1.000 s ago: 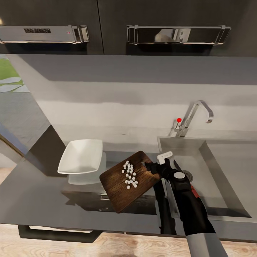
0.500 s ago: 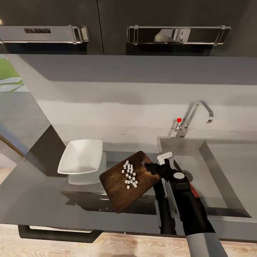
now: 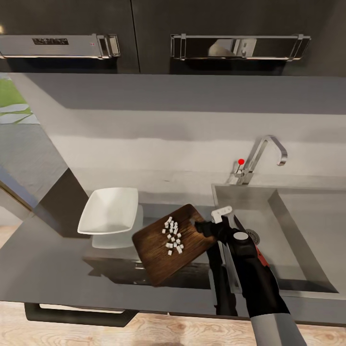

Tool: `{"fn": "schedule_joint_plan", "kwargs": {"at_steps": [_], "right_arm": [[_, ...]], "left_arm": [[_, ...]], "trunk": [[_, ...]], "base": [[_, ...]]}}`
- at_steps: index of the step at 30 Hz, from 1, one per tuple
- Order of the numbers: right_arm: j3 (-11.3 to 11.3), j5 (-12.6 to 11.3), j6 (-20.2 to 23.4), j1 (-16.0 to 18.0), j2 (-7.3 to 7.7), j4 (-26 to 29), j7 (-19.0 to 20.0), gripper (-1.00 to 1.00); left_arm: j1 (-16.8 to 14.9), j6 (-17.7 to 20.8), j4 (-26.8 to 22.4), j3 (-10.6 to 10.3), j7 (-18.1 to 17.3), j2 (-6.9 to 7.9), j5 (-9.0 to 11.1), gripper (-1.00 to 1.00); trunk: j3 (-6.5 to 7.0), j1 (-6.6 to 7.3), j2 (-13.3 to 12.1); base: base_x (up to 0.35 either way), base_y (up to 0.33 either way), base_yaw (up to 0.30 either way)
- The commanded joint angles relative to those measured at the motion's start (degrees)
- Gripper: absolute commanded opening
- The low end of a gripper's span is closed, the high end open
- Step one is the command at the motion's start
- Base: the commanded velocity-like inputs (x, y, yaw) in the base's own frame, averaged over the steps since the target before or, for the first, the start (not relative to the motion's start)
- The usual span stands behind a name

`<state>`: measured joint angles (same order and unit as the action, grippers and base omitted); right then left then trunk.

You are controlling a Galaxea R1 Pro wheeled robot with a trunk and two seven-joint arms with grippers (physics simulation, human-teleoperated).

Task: In the kitchen, take the Vidalia onion out of the sink, dice it on the chopping board with the paring knife, put the diced onion into the bowl on the countertop, then place both the paring knife and the chopping board into the sink.

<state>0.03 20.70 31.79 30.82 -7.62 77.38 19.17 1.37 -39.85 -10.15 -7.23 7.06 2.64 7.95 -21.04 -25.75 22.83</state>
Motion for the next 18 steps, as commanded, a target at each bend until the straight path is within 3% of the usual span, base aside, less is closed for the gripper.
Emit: {"fn": "schedule_joint_plan", "kwargs": {"at_steps": [1,18], "right_arm": [[0.0,0.8,0.8,0.0,-0.03,0.1,0.5,1.00],[0.0,0.8,1.7,0.0,-0.02,0.1,0.5,1.00]], "left_arm": [[0.0,-0.1,-0.1,-0.5,0.2,0.03,0.5,1.00],[0.0,-0.1,-0.1,-0.5,0.2,0.07,0.5,1.00]], "trunk": [[-0.09,-0.03,0.1],[-0.09,-0.03,0.1]], "base": [[0.000,0.000,0.000],[0.000,0.000,0.000]]}}
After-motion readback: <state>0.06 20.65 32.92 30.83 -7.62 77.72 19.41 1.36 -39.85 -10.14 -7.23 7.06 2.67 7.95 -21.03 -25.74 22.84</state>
